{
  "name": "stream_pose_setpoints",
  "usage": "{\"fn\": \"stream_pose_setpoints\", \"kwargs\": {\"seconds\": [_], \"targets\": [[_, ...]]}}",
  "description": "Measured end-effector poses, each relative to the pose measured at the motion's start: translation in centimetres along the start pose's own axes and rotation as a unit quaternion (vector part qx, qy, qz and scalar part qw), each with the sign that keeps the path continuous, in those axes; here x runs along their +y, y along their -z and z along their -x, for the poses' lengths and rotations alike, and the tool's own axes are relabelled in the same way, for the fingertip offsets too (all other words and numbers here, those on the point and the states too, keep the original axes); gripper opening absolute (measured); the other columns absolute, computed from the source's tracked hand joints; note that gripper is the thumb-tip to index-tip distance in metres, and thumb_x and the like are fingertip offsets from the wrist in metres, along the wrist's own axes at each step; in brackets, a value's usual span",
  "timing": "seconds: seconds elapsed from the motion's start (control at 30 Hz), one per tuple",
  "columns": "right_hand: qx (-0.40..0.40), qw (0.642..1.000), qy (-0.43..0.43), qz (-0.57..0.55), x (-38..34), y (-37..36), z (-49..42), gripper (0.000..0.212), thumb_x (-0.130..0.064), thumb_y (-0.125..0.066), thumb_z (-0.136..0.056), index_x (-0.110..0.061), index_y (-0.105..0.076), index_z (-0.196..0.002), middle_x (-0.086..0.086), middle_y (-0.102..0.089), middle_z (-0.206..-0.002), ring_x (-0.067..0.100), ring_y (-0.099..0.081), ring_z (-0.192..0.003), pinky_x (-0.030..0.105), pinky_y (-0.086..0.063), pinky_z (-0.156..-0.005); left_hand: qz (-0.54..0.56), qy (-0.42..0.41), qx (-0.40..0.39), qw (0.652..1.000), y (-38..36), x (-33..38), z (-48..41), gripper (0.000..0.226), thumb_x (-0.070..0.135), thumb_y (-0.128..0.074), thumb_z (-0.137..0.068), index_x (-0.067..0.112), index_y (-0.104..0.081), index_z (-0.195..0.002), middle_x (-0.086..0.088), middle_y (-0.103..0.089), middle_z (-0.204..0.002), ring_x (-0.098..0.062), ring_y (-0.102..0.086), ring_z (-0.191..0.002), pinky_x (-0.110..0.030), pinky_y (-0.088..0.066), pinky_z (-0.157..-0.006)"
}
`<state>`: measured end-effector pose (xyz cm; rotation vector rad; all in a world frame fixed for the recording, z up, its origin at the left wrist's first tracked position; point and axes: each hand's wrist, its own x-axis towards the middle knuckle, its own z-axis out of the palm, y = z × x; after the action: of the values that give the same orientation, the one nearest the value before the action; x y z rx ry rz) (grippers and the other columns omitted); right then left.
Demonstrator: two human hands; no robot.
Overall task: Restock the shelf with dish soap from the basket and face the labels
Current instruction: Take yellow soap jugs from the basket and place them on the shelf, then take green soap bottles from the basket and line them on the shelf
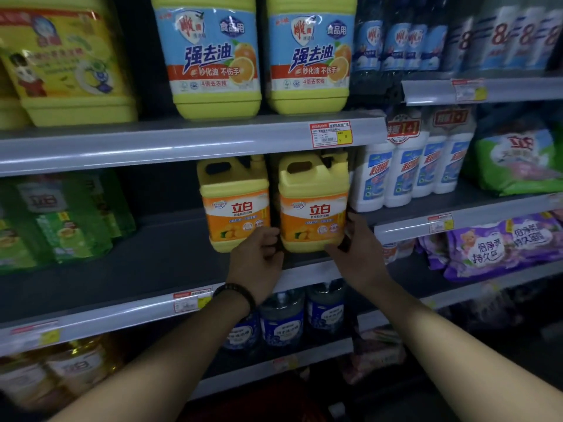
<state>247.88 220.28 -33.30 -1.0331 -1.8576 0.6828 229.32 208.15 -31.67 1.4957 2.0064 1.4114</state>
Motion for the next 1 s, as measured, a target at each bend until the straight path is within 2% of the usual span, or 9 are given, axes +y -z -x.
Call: {"fn": "stream_pose_setpoints", "kwargs": {"seconds": [0.1, 0.2, 0.27, 0.47, 0.53, 0.63, 0.73, 0.87, 1.0], "targets": [[0.018, 0.999, 0.024, 0.027, 0.0, -0.5, 3.2, 0.046, -0.015, -0.078, -0.094, -0.022, -0.056, -0.134, 0.0, -0.065, -0.131, 0.016, -0.061, -0.12, 0.043, -0.056, -0.102, -0.028, -0.044, -0.044, 0.998, 2.6, -1.3, 3.7, 0.025, 0.009, -0.066, -0.098, 0.027, -0.068, -0.116, 0.011, -0.071, -0.112, -0.002, -0.067, -0.103, -0.011, -0.051, -0.087], [-0.002, 0.999, 0.022, 0.038, -0.4, -1.5, 7.0, 0.036, -0.019, -0.076, -0.097, -0.025, -0.056, -0.126, -0.002, -0.065, -0.121, 0.013, -0.063, -0.11, 0.032, -0.055, -0.09, -0.065, -0.083, -0.078, 0.991, 5.3, -3.4, 8.3, 0.023, 0.013, -0.071, -0.096, 0.034, -0.07, -0.106, 0.022, -0.071, -0.101, 0.007, -0.066, -0.092, -0.01, -0.05, -0.078], [-0.031, 0.999, 0.017, 0.029, -1.2, -2.4, 10.1, 0.028, -0.019, -0.074, -0.099, -0.027, -0.057, -0.12, -0.006, -0.067, -0.108, 0.003, -0.064, -0.098, 0.019, -0.051, -0.082, -0.091, -0.062, -0.093, 0.99, 7.1, -5.5, 11.7, 0.024, 0.013, -0.072, -0.094, 0.036, -0.068, -0.097, 0.024, -0.07, -0.092, 0.009, -0.065, -0.085, -0.01, -0.047, -0.076], [-0.162, 0.986, -0.045, -0.007, -1.4, -7.7, 20.0, 0.015, -0.018, -0.074, -0.099, -0.028, -0.064, -0.106, -0.013, -0.071, -0.093, -0.006, -0.067, -0.094, 0.008, -0.047, -0.076, -0.168, 0.063, -0.144, 0.973, 9.4, -12.9, 22.2, 0.011, 0.024, -0.069, -0.098, 0.034, -0.072, -0.097, 0.024, -0.072, -0.092, 0.013, -0.067, -0.089, -0.003, -0.043, -0.07], [-0.186, 0.979, -0.085, -0.005, -0.5, -10.2, 23.3, 0.016, -0.014, -0.076, -0.095, -0.026, -0.066, -0.101, -0.016, -0.07, -0.089, -0.013, -0.065, -0.087, 0.005, -0.044, -0.075, -0.202, 0.104, -0.172, 0.959, 9.2, -16.1, 25.1, 0.009, 0.035, -0.059, -0.1, 0.036, -0.068, -0.1, 0.016, -0.075, -0.096, 0.0, -0.072, -0.088, -0.011, -0.042, -0.066], [-0.237, 0.956, -0.171, 0.008, 1.6, -13.5, 27.8, 0.014, -0.018, -0.077, -0.093, -0.026, -0.068, -0.1, -0.018, -0.066, -0.087, -0.012, -0.061, -0.08, 0.007, -0.043, -0.072, -0.197, 0.174, -0.165, 0.951, 8.6, -21.8, 29.8, 0.015, 0.034, -0.072, -0.093, 0.047, -0.064, -0.096, 0.012, -0.076, -0.101, -0.018, -0.075, -0.092, -0.033, -0.057, -0.077], [-0.266, 0.929, -0.256, 0.019, 4.5, -16.0, 33.3, 0.011, -0.021, -0.077, -0.095, -0.025, -0.067, -0.099, -0.011, -0.069, -0.09, 0.004, -0.064, -0.082, 0.024, -0.048, -0.072, -0.163, 0.219, -0.194, 0.942, 8.9, -21.2, 33.7, 0.034, 0.027, -0.071, -0.098, 0.053, -0.054, -0.113, 0.018, -0.062, -0.123, -0.013, -0.067, -0.116, -0.025, -0.05, -0.099], [-0.343, 0.872, -0.331, 0.114, 7.5, -17.2, 39.8, 0.029, -0.013, -0.068, -0.098, -0.03, -0.053, -0.08, -0.007, -0.059, -0.085, 0.019, -0.06, -0.088, 0.034, -0.051, -0.083, -0.158, 0.246, -0.25, 0.923, 8.4, -21.9, 34.6, 0.028, 0.033, -0.057, -0.107, 0.033, -0.059, -0.135, 0.015, -0.059, -0.121, -0.008, -0.059, -0.111, -0.018, -0.039, -0.088], [-0.392, 0.861, -0.293, 0.141, 7.8, -18.6, 38.7, 0.013, -0.022, -0.072, -0.098, -0.021, -0.061, -0.104, -0.003, -0.064, -0.098, 0.02, -0.067, -0.097, 0.026, -0.053, -0.088, -0.156, 0.263, -0.247, 0.919, 8.1, -22.8, 34.5, 0.021, 0.035, -0.057, -0.107, 0.033, -0.06, -0.128, 0.018, -0.057, -0.112, -0.007, -0.058, -0.107, -0.021, -0.04, -0.09]]}}
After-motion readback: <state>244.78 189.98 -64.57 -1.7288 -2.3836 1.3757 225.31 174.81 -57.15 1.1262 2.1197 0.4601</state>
